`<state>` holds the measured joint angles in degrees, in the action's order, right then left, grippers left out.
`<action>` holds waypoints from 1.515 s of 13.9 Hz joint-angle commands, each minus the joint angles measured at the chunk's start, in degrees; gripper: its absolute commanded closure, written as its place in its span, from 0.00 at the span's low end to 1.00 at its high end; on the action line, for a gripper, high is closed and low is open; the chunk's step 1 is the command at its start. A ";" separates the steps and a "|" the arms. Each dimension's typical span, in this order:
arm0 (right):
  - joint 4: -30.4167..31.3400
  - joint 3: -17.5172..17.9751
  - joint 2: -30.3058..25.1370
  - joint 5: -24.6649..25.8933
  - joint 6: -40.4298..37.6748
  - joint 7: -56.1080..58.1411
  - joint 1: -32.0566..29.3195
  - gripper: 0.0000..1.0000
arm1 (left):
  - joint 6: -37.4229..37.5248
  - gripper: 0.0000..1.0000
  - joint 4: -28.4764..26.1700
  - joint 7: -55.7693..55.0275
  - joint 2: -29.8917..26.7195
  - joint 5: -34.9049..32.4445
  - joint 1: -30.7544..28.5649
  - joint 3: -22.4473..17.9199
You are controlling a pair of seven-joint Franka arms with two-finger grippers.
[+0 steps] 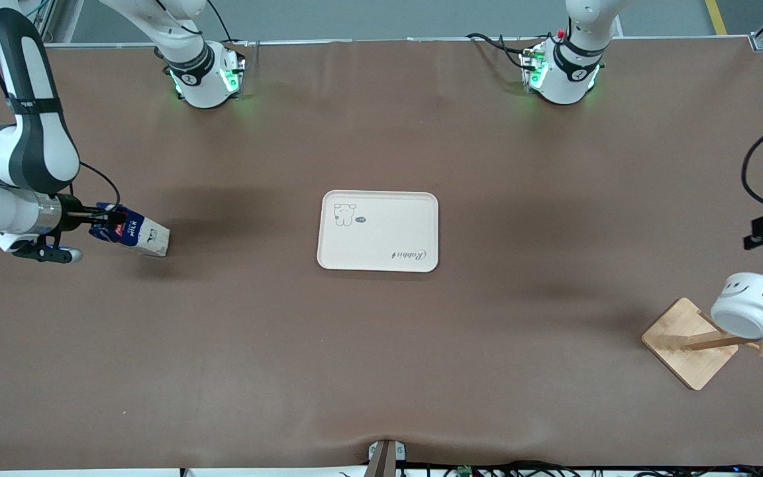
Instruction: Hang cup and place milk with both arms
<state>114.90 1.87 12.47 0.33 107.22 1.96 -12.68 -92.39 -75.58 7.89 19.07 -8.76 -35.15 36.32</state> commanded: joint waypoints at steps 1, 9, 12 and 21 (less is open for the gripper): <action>0.33 0.59 -1.04 1.16 -0.78 0.23 -0.06 0.00 | 2.65 0.00 -0.98 -11.46 -2.55 0.32 -0.45 3.31; -10.27 0.85 -0.95 0.64 -10.95 0.05 0.55 0.00 | 5.99 0.00 -0.80 -11.32 -5.35 0.67 4.18 1.15; -25.99 1.02 1.41 0.20 -19.04 0.50 1.52 0.00 | 6.69 0.00 -1.59 -10.79 -10.27 1.46 22.34 -19.20; -39.51 2.17 -6.02 0.19 -31.28 -6.71 6.79 0.00 | 9.07 0.00 -12.83 -12.90 -23.54 6.90 38.76 -35.27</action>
<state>72.13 3.34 12.11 0.30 76.58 -2.08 -7.10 -82.29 -83.17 -3.88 0.15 -4.48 3.30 2.26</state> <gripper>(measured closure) 0.000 0.000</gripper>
